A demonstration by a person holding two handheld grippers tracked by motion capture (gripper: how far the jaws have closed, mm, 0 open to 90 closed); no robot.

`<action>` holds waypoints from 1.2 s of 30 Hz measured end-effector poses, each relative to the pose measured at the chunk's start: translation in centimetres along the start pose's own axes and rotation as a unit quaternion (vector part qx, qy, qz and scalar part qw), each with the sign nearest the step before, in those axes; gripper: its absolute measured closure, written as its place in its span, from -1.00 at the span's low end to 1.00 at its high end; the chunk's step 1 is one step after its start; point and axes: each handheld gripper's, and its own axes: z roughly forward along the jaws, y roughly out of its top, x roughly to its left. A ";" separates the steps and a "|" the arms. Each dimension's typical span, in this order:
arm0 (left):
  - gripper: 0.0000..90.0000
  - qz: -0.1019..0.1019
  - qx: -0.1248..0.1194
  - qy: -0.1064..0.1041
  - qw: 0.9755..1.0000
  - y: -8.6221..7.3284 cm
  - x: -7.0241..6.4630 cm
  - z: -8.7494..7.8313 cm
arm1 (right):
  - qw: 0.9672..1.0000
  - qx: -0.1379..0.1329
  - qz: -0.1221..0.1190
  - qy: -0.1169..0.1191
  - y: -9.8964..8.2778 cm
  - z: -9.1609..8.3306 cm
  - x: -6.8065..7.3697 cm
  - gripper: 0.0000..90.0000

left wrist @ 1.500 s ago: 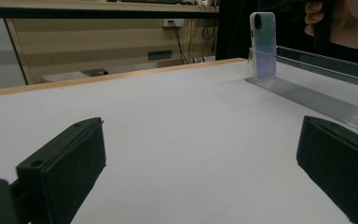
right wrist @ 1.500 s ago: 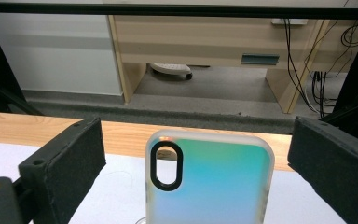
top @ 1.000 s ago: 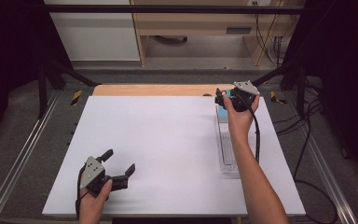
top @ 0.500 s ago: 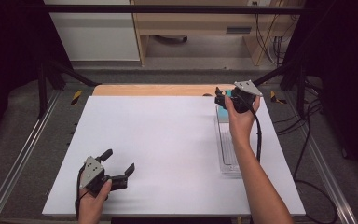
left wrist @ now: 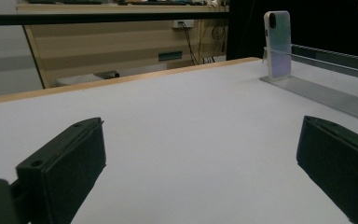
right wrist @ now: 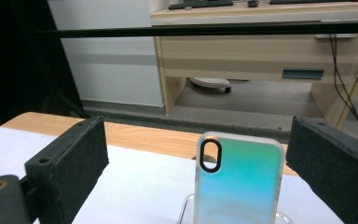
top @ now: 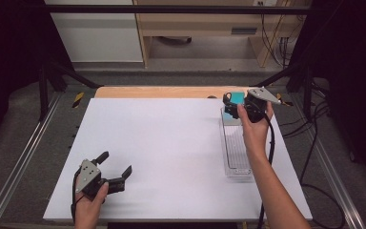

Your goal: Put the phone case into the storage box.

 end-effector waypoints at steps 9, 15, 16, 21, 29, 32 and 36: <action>-0.98 -0.015 -0.004 0.018 1.000 -0.1 1.1 -0.6 | 1.000 -0.006 0.009 0.029 -0.1 -2.9 -0.5 -0.89; -0.98 -0.025 -0.007 0.026 0.999 -0.1 1.8 -1.1 | 0.999 -0.013 0.009 0.040 0.0 -4.9 -0.8 -0.89; -0.98 -0.027 -0.008 0.028 0.999 -0.1 1.9 -1.2 | 0.999 -0.014 0.009 0.042 0.1 -5.3 -0.9 -0.89; -0.98 -0.031 -0.015 0.029 0.999 -0.2 2.7 -1.6 | 0.998 -0.018 0.007 0.053 0.3 -6.8 -1.4 -0.89; -0.98 -0.036 -0.021 0.034 0.999 -0.1 3.6 -2.3 | 0.998 -0.037 0.004 0.060 0.4 -8.8 -2.2 -0.89; -0.98 -0.033 -0.019 0.022 0.999 -0.1 3.5 -2.4 | 0.998 -0.039 0.000 0.059 -0.1 -9.2 -2.6 -0.89; -0.98 -0.028 -0.016 0.015 0.999 -0.1 3.5 -2.5 | 0.997 -0.046 -0.002 0.059 -0.6 -9.7 -2.9 -0.89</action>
